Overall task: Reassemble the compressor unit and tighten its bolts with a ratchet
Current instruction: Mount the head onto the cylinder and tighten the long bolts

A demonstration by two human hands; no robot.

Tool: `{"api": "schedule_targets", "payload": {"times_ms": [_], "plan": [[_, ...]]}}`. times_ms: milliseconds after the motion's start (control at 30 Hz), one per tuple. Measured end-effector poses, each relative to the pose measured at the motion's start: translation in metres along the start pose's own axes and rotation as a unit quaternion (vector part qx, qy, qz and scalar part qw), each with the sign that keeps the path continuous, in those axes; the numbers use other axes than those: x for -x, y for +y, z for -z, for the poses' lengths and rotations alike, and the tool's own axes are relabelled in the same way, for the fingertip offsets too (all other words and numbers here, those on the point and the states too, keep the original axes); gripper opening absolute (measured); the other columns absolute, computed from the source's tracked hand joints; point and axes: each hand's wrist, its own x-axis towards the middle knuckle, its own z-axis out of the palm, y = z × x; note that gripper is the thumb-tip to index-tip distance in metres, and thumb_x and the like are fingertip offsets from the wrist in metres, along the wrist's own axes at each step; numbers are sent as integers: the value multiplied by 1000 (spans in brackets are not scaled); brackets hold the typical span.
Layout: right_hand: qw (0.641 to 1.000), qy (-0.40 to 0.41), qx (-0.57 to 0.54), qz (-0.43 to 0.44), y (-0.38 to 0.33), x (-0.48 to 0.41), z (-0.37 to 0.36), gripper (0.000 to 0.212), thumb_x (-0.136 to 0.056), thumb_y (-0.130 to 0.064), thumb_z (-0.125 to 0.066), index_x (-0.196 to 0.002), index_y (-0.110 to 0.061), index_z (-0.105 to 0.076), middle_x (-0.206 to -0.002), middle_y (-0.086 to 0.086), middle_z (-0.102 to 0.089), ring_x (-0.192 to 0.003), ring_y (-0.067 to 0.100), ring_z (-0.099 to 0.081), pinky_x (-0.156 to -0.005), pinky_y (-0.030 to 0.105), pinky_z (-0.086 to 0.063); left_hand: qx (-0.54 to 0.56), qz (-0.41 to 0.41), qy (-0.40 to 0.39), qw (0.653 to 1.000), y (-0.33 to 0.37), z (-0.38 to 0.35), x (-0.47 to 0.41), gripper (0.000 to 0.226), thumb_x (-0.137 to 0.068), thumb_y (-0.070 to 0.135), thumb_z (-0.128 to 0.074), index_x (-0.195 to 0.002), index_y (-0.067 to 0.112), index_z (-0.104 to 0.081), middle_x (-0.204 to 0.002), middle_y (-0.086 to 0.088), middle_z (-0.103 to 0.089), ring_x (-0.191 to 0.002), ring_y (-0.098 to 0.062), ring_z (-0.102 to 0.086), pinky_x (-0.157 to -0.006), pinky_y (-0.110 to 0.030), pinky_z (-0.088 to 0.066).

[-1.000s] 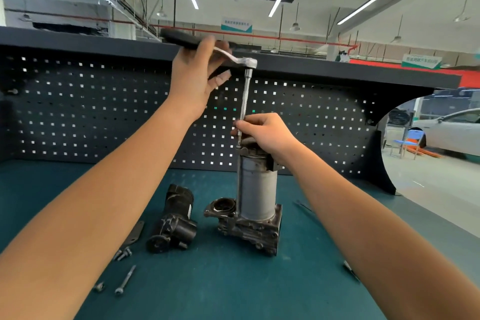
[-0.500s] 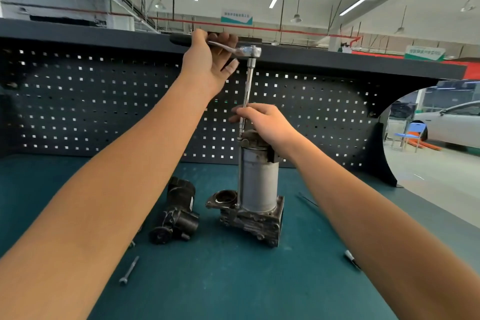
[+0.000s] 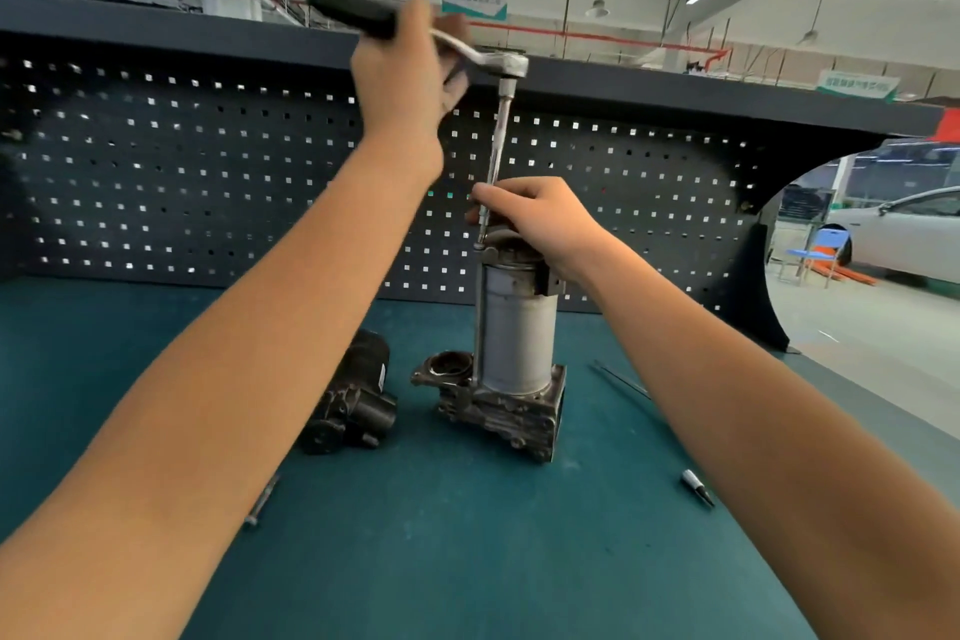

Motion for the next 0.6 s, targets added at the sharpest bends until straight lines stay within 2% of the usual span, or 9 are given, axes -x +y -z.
{"api": "schedule_targets", "payload": {"times_ms": [133,200,267,367,433,467,533,567,600], "plan": [[999,-23,24,-15,0,-2,-1,14,-92,-23,-56,-90,-16,-68,-86,1,-71,-70,12,-62,-78,31,-54,58,142,65,986,-4,26,-34,13,-96,22,-42,-100,11,-48,-80,-2,-66,-76,-15,-67,-67,-29,-53],[998,-9,61,1,1,-3,-2,17,-91,-23,-58,-99,-13,-68,-87,0,-69,-74,13,-62,-84,34,-54,85,170,74,979,-8,33,-39,17,-96,24,-41,-94,10,-50,-73,-1,-67,-70,-15,-66,-65,-28,-51],[997,14,69,10,0,-3,-3,16,-89,-22,-62,-98,-12,-70,-81,-4,-67,-70,12,-62,-83,34,-55,107,157,70,979,-8,35,-36,15,-95,22,-43,-88,11,-51,-69,-1,-68,-71,-17,-68,-67,-29,-53],[998,34,56,12,1,-3,-2,13,-87,-21,-65,-94,-12,-71,-76,-4,-67,-59,7,-64,-74,31,-57,45,68,6,997,-6,27,-21,6,-92,16,-49,-87,15,-50,-81,-2,-68,-80,-15,-68,-69,-28,-54],[998,38,57,11,2,-3,-2,13,-86,-22,-65,-92,-12,-71,-77,-2,-67,-55,5,-64,-71,30,-57,-93,-59,-51,993,-4,19,-10,5,-89,12,-56,-87,15,-52,-85,1,-64,-80,-5,-66,-69,-22,-51],[998,38,55,9,2,-3,-2,12,-86,-22,-66,-90,-12,-71,-77,-1,-67,-55,6,-64,-71,31,-58,-193,-144,-81,967,-2,16,-5,8,-87,11,-59,-87,13,-52,-83,4,-62,-76,2,-63,-70,-16,-50],[998,34,45,6,1,-2,-1,9,-86,-22,-66,-82,-14,-70,-77,0,-67,-55,8,-65,-72,32,-58,-345,-275,-138,887,2,12,-2,11,-85,13,-62,-85,10,-51,-76,12,-55,-69,11,-58,-68,-8,-45],[999,31,38,4,1,-1,-1,9,-85,-22,-67,-79,-16,-69,-75,0,-67,-55,8,-65,-72,33,-58,-374,-288,-155,868,3,11,-2,11,-85,14,-61,-83,11,-51,-73,13,-53,-66,13,-56,-65,-7,-44],[999,29,31,4,1,0,0,10,-85,-22,-67,-76,-17,-68,-74,0,-68,-55,8,-65,-72,33,-57,-370,-274,-161,873,3,11,-3,10,-86,14,-59,-79,12,-52,-71,12,-54,-64,10,-57,-64,-8,-44]]}}
